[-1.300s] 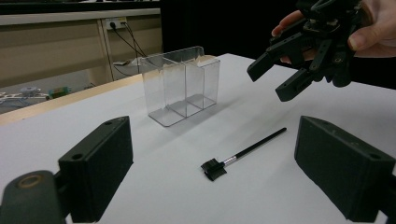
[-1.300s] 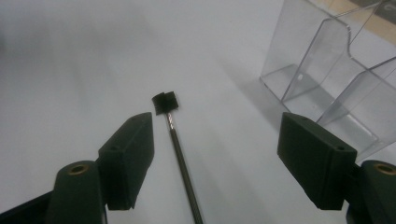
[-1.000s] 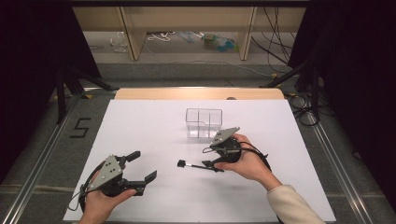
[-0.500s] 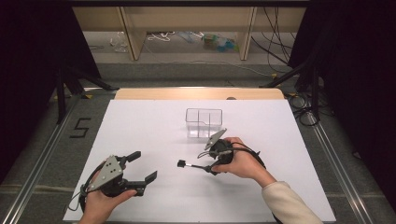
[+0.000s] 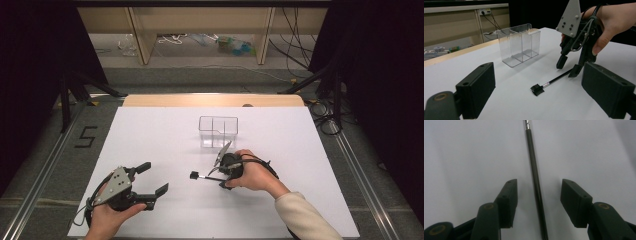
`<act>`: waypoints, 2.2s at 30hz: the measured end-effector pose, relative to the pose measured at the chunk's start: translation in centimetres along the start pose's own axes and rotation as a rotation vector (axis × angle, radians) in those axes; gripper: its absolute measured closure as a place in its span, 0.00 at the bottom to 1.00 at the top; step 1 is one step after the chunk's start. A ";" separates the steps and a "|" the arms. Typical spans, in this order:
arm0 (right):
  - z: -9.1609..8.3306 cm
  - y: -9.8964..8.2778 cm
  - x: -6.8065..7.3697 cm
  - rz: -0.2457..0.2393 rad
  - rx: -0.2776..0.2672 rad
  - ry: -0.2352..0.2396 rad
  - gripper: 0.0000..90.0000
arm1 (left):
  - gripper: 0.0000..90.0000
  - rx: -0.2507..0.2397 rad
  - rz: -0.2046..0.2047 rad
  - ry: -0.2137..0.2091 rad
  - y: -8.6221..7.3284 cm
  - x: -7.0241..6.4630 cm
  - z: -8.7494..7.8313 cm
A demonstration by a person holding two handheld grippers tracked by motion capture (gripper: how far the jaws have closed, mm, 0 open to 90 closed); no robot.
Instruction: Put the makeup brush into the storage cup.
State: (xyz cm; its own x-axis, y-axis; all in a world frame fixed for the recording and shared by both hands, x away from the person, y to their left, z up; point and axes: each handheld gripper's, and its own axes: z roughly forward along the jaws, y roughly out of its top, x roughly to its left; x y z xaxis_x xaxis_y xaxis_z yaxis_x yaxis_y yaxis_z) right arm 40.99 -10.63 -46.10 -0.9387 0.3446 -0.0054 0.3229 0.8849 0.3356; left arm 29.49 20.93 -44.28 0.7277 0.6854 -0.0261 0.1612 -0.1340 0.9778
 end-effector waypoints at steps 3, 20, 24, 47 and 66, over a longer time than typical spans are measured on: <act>0.2 0.1 0.0 -0.009 0.007 0.005 0.55 | 0.13 0.000 0.000 0.000 0.0 0.0 0.0; 0.1 1.4 0.2 -0.052 0.124 -0.007 0.84 | 0.13 -0.001 -0.001 0.000 0.0 0.0 0.0; 0.2 1.8 0.5 -0.059 0.158 0.001 0.91 | 0.13 -0.001 -0.002 0.000 0.0 0.0 0.0; 0.1 1.8 0.1 0.011 0.143 0.032 0.95 | 0.14 0.006 -0.001 0.001 0.0 0.0 0.0; -2.6 0.2 0.5 0.083 -0.098 0.033 0.95 | 0.15 0.012 -0.004 0.004 -0.1 0.0 0.1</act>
State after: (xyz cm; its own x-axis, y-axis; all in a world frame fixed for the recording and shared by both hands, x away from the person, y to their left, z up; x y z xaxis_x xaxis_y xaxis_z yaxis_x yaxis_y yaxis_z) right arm 40.31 -11.10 -43.62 -0.9132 0.4036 0.0565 0.3880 0.8183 0.4240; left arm 29.56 20.92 -44.37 0.7241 0.6891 -0.0290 0.1721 -0.1398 0.9751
